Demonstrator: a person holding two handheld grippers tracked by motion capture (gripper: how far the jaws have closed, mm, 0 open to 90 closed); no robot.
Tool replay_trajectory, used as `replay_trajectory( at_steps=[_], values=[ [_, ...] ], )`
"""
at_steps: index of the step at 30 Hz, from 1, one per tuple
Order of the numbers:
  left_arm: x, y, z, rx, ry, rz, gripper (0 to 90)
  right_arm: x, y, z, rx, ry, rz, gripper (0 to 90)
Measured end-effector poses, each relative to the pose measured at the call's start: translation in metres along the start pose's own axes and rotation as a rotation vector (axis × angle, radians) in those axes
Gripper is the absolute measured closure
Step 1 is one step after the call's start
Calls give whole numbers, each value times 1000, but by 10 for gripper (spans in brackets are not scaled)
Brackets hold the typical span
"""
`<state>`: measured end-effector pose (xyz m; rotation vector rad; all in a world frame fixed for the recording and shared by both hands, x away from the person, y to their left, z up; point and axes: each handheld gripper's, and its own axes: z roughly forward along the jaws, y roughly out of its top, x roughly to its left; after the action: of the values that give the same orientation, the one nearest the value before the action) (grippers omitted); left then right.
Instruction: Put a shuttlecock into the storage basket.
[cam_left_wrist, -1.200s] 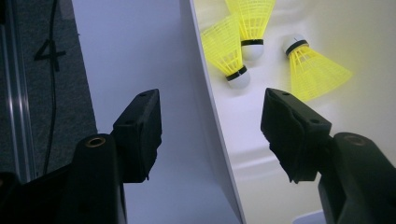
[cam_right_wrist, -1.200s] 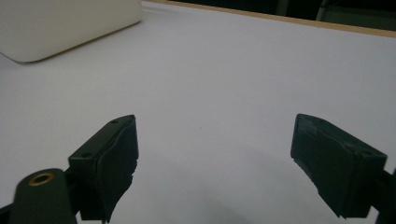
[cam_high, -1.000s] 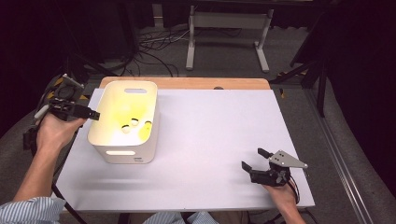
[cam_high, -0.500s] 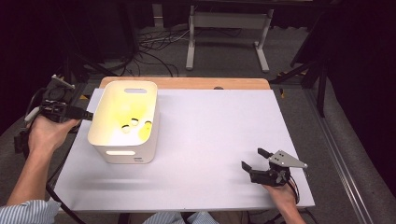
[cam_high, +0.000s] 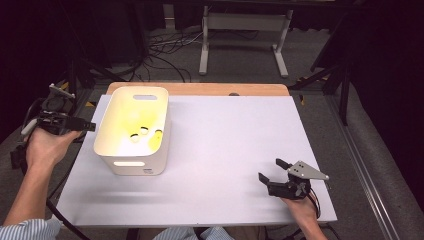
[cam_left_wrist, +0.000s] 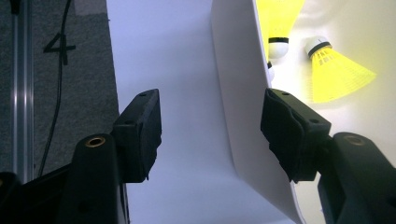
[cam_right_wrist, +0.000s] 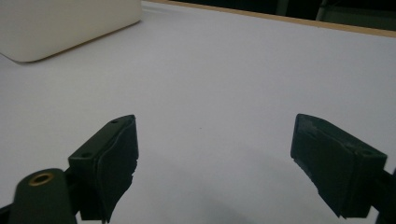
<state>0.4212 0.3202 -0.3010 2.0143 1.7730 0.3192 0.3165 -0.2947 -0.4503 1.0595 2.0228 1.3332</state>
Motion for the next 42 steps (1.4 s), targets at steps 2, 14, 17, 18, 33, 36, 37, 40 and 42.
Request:
replay_trajectory(
  at_steps=[2,14,17,18,33,36,37,40,42],
  values=[
    [0,-2,1,-3,4,-2,390,0,0,0,0,1,0,154],
    [3,-13,4,-10,-8,-17,386,0,0,0,-2,1,-4,154],
    [4,-16,5,-9,-6,-22,386,0,0,0,-1,-1,0,154],
    [5,-17,6,-8,-5,-22,386,0,0,0,-1,0,0,154],
    [3,-28,13,-13,-11,-25,379,0,0,0,-2,-2,-1,154],
    [3,-30,14,-14,-1,-19,373,0,0,0,-3,-3,-3,154],
    [4,-31,14,-15,-3,-24,373,0,0,0,-2,-2,-6,154],
    [4,-33,15,-18,-5,-29,374,0,0,0,-4,-2,-3,154],
    [4,-35,15,-16,-7,-29,373,0,0,0,-3,-2,-2,154]
  ],
)
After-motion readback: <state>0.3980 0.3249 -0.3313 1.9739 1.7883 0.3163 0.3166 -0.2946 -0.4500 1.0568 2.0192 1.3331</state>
